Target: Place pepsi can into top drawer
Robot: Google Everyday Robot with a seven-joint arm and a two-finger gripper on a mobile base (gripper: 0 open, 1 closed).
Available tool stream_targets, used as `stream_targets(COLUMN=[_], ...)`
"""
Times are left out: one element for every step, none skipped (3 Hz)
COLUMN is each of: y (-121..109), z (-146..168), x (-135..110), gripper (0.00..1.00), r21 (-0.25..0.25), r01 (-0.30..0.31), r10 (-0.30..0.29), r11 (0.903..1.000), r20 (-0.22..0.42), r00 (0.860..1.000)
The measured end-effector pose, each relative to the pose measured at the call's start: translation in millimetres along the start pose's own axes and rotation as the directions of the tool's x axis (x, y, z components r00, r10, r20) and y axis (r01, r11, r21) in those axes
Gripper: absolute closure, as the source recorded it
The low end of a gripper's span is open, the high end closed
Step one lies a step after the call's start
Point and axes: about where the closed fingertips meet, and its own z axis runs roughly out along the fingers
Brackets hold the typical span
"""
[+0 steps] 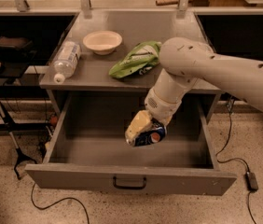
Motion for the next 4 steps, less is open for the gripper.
stream_targets(y=[-6,-12,-16,-19], z=[0,-2,-7,-12], x=[7,13,17,17], gripper=[0.84,0.61,0.38,0.15], r21=[0.021,0.042,0.068,0.085], r01=[-0.048,-0.087,-0.120,-0.138], r10=[0.048,0.088,0.122,0.139], r11=[0.9986,0.9953,0.9904,0.9868], r20=[-0.011,-0.017,-0.013,-0.002], r00=[0.999,0.996,0.993,0.990])
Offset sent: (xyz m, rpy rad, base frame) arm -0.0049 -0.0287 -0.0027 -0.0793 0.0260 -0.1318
